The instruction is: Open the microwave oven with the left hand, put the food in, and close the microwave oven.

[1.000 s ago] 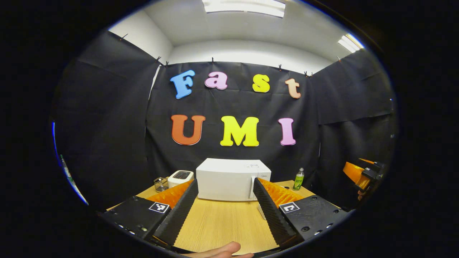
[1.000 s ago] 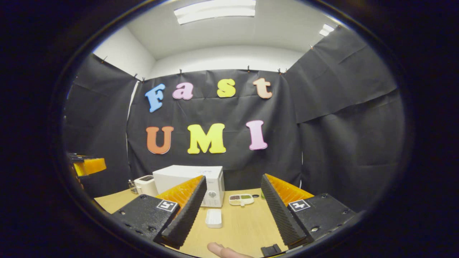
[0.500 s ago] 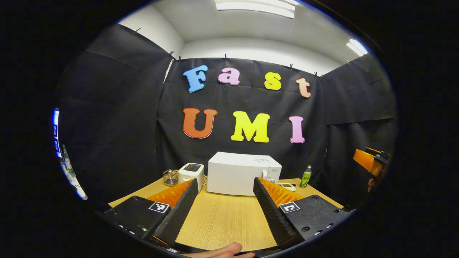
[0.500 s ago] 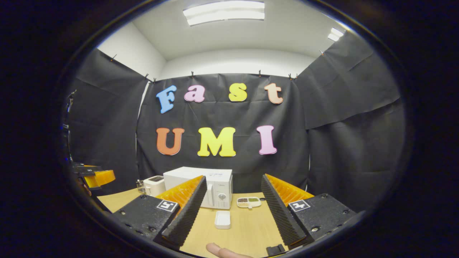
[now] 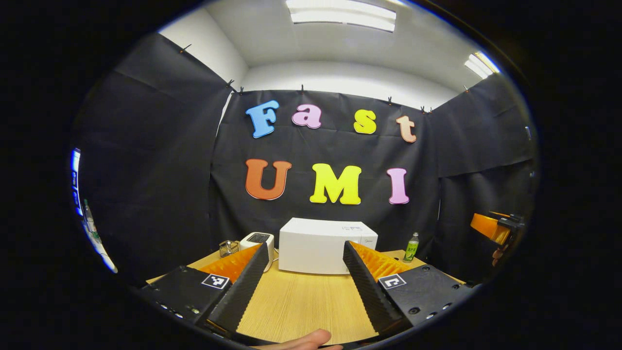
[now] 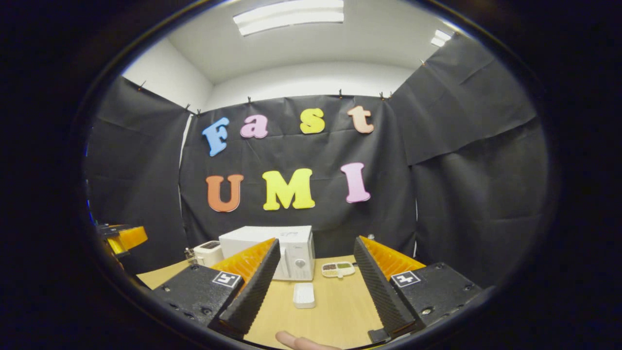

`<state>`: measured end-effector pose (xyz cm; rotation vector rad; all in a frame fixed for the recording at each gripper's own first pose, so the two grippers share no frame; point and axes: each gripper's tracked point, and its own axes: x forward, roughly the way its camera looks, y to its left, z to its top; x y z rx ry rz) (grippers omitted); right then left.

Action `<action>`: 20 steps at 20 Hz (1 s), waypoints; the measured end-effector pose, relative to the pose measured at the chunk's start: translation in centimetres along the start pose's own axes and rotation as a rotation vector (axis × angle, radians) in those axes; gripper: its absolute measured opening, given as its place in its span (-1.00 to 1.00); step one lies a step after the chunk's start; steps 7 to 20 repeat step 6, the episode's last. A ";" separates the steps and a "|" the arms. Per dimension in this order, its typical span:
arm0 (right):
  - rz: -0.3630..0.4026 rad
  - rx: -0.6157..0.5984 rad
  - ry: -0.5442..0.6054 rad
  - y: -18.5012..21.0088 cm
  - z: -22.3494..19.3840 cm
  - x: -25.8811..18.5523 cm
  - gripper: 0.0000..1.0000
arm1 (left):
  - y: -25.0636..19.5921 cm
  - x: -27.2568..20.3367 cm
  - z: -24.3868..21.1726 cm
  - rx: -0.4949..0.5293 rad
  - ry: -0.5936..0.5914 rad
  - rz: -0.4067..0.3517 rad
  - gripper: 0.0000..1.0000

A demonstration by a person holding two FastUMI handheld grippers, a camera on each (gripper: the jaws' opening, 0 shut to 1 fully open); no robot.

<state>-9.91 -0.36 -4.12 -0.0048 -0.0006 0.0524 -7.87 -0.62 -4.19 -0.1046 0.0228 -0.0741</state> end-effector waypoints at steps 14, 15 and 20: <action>0.023 0.113 -0.018 -0.8 0.9 -0.2 0.94 | 0.6 -0.1 0.5 0.043 -0.028 0.042 0.90; 0.023 0.113 -0.018 -0.8 0.9 -0.2 0.94 | 0.6 -0.1 0.5 0.043 -0.028 0.042 0.90; 0.023 0.113 -0.018 -0.8 0.9 -0.2 0.94 | 0.6 -0.1 0.5 0.043 -0.028 0.042 0.90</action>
